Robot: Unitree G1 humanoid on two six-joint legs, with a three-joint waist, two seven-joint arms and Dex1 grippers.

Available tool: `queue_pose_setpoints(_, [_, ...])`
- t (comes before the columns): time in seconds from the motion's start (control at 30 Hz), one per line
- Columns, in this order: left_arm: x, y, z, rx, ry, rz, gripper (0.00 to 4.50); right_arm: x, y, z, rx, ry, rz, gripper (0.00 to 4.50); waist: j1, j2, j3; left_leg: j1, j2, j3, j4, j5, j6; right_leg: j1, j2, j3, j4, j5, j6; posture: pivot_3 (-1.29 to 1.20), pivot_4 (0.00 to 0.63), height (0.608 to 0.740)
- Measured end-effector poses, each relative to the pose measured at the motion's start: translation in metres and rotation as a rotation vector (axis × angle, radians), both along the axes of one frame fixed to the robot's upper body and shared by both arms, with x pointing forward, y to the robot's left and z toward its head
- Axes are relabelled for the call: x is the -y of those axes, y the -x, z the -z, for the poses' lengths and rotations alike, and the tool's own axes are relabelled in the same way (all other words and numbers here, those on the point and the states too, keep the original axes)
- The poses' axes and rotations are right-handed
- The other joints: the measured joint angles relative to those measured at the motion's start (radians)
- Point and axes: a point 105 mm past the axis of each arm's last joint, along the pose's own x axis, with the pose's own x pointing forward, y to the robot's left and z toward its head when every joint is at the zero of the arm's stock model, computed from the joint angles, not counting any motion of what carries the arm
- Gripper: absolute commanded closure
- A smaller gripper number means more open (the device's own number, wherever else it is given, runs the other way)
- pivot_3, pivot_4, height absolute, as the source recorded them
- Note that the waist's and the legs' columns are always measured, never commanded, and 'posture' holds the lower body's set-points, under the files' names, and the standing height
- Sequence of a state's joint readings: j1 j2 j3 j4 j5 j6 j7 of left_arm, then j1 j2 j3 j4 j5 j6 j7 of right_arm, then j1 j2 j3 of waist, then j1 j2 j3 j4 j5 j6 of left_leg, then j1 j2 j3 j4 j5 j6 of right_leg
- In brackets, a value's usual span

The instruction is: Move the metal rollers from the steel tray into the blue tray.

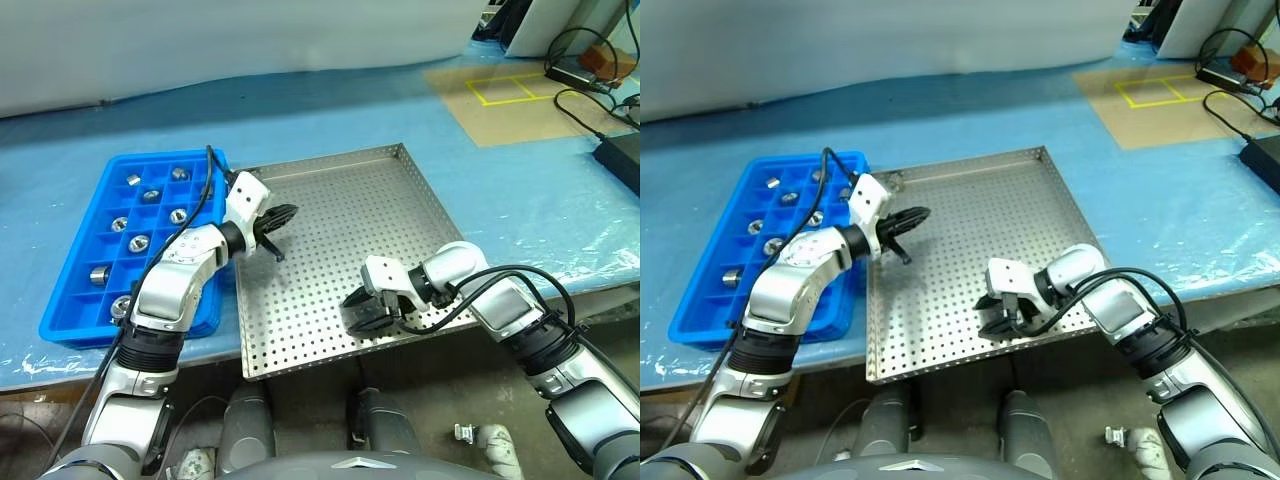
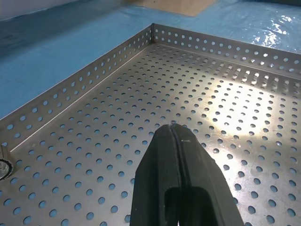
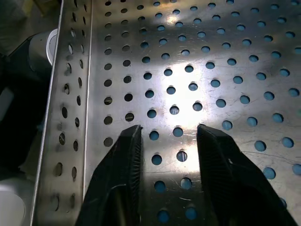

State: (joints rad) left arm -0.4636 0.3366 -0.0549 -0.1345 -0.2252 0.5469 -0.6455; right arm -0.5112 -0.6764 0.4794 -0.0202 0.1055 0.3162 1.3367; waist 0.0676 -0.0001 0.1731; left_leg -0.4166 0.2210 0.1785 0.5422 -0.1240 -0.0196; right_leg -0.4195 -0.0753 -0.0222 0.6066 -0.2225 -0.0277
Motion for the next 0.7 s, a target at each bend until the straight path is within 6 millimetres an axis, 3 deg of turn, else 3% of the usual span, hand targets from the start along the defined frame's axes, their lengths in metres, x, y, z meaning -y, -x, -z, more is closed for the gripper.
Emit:
queue_pose_setpoints(0.1, [-0.001, 0.001, 0.002, -0.01, 0.0, -0.005, 4.5, 0.002, 0.004, 0.002, -0.008, 0.009, -0.008, 4.45, 0.0, 0.0, 0.0, 0.0, -0.001, 0.0, 0.0, 0.0, 0.0, 0.0, 0.0, 0.0, 0.0, 0.0, 0.0, -0.07, 0.15, 0.74])
queue_pose_setpoints(0.23, [-0.007, 0.004, 0.01, -0.036, -0.013, -0.02, 4.5, 0.01, 0.022, 0.01, -0.053, 0.054, -0.05, 4.49, 0.002, 0.0, 0.0, -0.001, 0.0, 0.0, 0.0, 0.0, 0.0, 0.0, 0.0, 0.0, 0.0, 0.0, 0.0, -0.08, 0.15, 0.74])
queue_pose_setpoints(0.4, [-0.005, 0.001, 0.005, -0.022, -0.01, -0.019, 4.5, 0.018, 0.035, 0.011, -0.111, 0.11, -0.074, 4.49, 0.004, 0.0, 0.0, 0.003, 0.0, 0.0, 0.002, 0.0, 0.0, 0.004, 0.0, 0.0, 0.001, 0.0, 0.0, -0.08, 0.15, 0.74])
queue_pose_setpoints(0.7, [-0.003, -0.002, 0.005, -0.025, -0.007, -0.026, 4.5, 0.018, 0.041, 0.009, -0.152, 0.132, -0.084, 4.49, 0.004, 0.001, 0.0, 0.002, -0.001, 0.0, 0.001, 0.0, 0.001, 0.003, 0.0, 0.0, 0.0, 0.0, 0.0, -0.07, 0.15, 0.74])
